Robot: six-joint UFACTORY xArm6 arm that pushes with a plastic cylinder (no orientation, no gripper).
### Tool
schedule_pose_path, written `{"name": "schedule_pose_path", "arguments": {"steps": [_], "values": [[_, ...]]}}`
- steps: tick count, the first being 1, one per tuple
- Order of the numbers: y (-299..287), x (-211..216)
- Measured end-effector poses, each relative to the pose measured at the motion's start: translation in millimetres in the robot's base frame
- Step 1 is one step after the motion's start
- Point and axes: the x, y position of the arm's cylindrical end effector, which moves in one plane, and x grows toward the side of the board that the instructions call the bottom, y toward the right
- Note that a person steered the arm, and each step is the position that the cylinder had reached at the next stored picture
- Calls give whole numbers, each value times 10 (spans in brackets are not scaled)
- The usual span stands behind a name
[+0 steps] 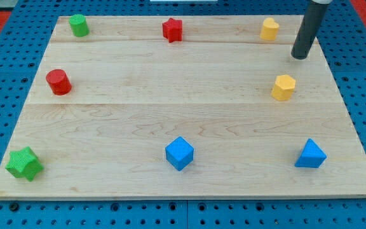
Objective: Move your arm towards the blue triangle
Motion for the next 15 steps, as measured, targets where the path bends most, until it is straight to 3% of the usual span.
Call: {"name": "schedule_pose_path", "arguments": {"steps": [2, 4, 6, 8, 12, 15], "values": [[-246, -178], [-1308, -285], [-1725, 528], [-1541, 1414], [-713, 2711], [-359, 2789]]}}
